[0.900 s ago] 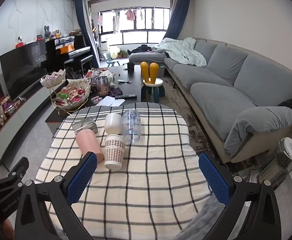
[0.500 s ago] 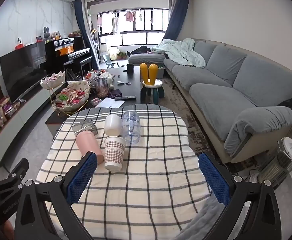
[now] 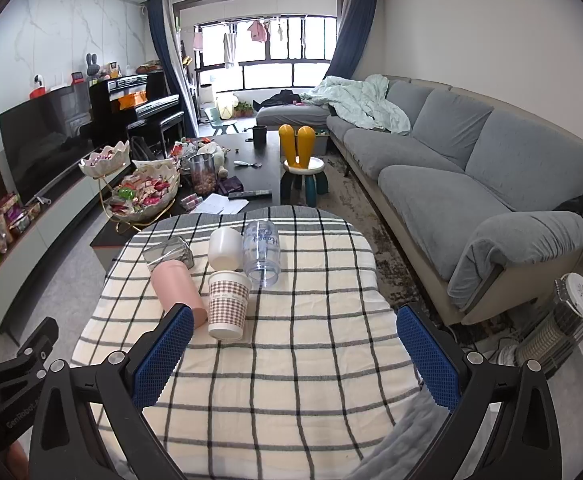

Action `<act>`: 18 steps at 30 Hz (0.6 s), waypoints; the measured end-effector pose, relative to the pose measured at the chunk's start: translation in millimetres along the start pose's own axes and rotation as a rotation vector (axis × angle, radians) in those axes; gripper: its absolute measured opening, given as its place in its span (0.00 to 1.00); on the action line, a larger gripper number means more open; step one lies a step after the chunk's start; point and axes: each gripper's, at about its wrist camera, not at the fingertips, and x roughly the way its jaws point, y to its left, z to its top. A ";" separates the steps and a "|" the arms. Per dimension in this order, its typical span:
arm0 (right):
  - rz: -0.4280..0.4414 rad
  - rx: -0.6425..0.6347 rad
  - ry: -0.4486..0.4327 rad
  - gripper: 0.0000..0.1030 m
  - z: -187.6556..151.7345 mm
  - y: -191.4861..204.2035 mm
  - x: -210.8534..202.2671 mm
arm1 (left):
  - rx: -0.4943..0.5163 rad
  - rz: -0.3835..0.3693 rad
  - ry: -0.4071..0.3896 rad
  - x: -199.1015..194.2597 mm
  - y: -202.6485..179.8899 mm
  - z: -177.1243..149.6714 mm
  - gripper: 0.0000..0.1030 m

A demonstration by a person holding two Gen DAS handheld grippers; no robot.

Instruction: Flip cup upside down

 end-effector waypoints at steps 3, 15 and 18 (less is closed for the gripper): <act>0.000 0.002 0.001 0.99 -0.5 -0.1 1.0 | -0.001 -0.001 0.000 0.1 0.3 0.1 1.00; 0.001 0.004 0.001 0.99 -0.9 -0.4 0.2 | -0.001 0.000 0.002 -0.3 0.3 0.6 1.00; 0.000 0.004 0.002 0.99 -1.0 -0.4 0.8 | -0.001 -0.002 0.002 -0.2 0.3 0.4 1.00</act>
